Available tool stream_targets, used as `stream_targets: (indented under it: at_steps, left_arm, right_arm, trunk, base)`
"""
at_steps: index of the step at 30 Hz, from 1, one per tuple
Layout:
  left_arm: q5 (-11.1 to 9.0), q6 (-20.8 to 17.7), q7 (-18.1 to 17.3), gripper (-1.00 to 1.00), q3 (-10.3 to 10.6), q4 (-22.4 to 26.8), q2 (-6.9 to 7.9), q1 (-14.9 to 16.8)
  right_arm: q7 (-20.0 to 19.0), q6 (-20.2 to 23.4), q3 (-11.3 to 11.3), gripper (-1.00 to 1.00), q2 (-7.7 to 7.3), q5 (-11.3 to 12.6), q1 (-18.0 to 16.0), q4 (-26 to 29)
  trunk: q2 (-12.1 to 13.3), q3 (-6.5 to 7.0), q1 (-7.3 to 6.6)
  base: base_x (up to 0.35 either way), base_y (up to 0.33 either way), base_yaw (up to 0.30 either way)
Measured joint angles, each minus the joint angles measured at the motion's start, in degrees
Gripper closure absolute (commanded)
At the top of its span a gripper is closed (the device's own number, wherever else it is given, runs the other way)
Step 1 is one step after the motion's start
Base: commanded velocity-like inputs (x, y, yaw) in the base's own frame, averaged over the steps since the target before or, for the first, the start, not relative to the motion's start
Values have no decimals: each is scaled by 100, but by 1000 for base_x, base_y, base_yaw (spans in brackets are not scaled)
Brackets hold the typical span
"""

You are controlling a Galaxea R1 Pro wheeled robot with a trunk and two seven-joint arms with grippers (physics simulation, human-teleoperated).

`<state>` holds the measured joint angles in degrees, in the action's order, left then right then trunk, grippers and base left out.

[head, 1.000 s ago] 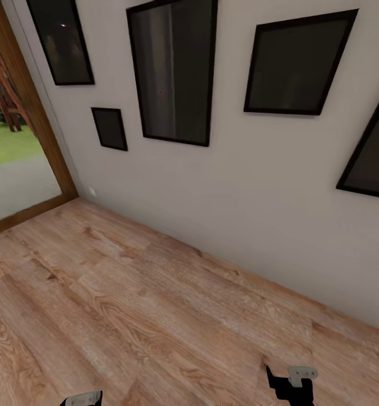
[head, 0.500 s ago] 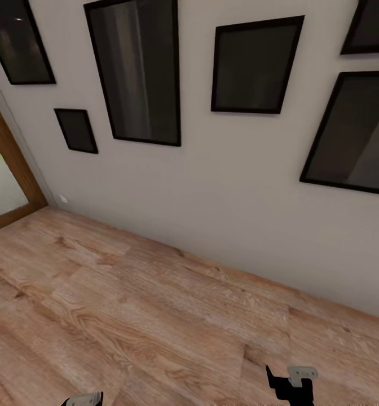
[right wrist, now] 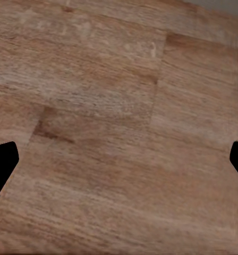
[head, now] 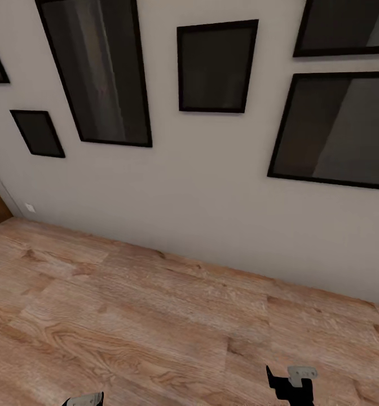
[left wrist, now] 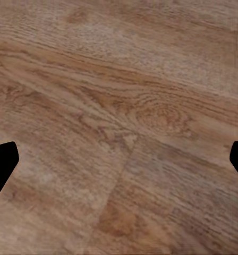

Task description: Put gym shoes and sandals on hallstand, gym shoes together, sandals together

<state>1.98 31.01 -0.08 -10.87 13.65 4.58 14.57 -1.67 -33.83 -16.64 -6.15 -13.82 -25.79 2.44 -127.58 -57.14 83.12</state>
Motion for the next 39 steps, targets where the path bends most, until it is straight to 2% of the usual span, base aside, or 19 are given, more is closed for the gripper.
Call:
stream_targets:
  at_steps: [39]
  left_arm:
    - [-6,0,0,-100,0,0,-1,-1]
  right_arm:
    - [0,0,0,-100,0,4,0,0]
  trunk:
    - [0,0,0]
  base:
    - [0,0,-270]
